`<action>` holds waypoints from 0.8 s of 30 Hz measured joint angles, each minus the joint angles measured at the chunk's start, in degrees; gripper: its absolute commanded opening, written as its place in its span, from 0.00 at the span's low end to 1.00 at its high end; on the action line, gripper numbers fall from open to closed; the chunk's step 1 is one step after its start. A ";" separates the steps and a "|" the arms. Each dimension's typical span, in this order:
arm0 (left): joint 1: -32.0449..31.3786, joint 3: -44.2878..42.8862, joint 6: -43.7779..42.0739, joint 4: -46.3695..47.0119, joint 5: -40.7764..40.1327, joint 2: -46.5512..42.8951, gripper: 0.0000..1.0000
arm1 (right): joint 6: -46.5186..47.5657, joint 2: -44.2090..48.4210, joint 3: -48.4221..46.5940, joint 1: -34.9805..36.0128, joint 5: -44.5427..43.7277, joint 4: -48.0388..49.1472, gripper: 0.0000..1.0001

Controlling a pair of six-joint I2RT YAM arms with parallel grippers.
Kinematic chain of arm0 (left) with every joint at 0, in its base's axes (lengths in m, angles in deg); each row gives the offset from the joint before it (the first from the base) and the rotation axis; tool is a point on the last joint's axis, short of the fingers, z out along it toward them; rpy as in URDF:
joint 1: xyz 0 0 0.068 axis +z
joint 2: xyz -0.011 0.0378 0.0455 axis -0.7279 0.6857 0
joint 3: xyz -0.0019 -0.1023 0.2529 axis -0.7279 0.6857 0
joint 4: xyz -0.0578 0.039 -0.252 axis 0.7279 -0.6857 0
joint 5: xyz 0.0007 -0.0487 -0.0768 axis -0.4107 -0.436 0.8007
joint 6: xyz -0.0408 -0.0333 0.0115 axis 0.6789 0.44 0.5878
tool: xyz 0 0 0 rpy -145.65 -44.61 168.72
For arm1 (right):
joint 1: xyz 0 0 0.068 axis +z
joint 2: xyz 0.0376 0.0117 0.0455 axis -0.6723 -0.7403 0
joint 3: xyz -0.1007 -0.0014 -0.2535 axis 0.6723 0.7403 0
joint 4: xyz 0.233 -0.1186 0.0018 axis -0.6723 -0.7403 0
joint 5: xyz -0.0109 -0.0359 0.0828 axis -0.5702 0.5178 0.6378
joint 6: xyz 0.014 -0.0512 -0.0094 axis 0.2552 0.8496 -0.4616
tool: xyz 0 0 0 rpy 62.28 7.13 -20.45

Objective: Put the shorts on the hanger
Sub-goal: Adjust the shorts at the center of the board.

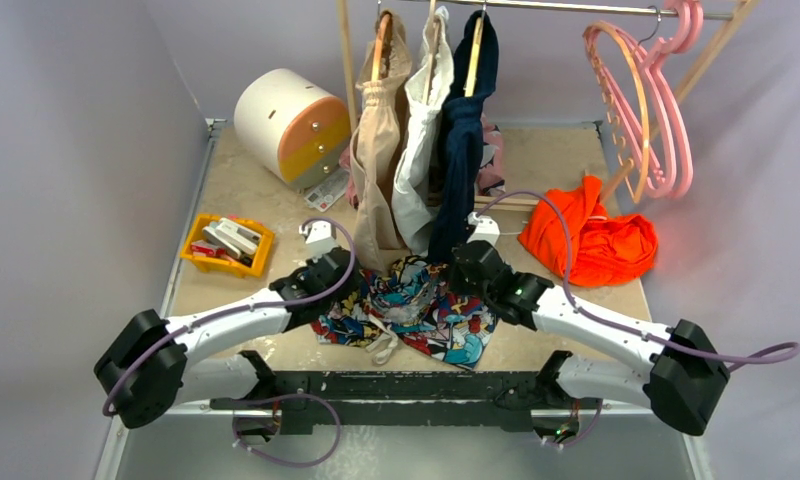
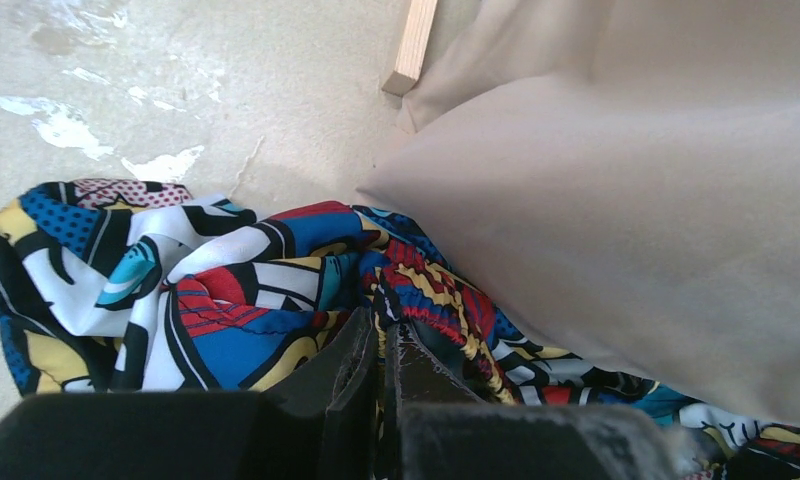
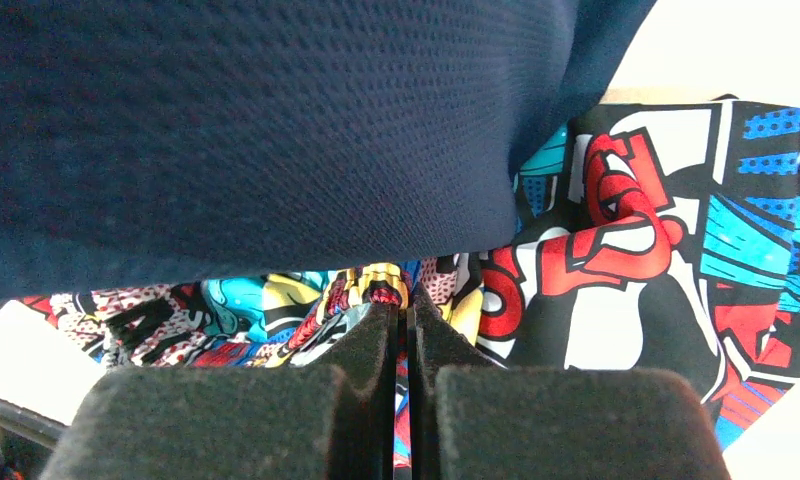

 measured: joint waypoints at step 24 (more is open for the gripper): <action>0.02 4.74 3.32 -6.32 0.17 -14.01 0.00 | -2.01 4.57 4.87 -0.02 8.83 0.66 0.25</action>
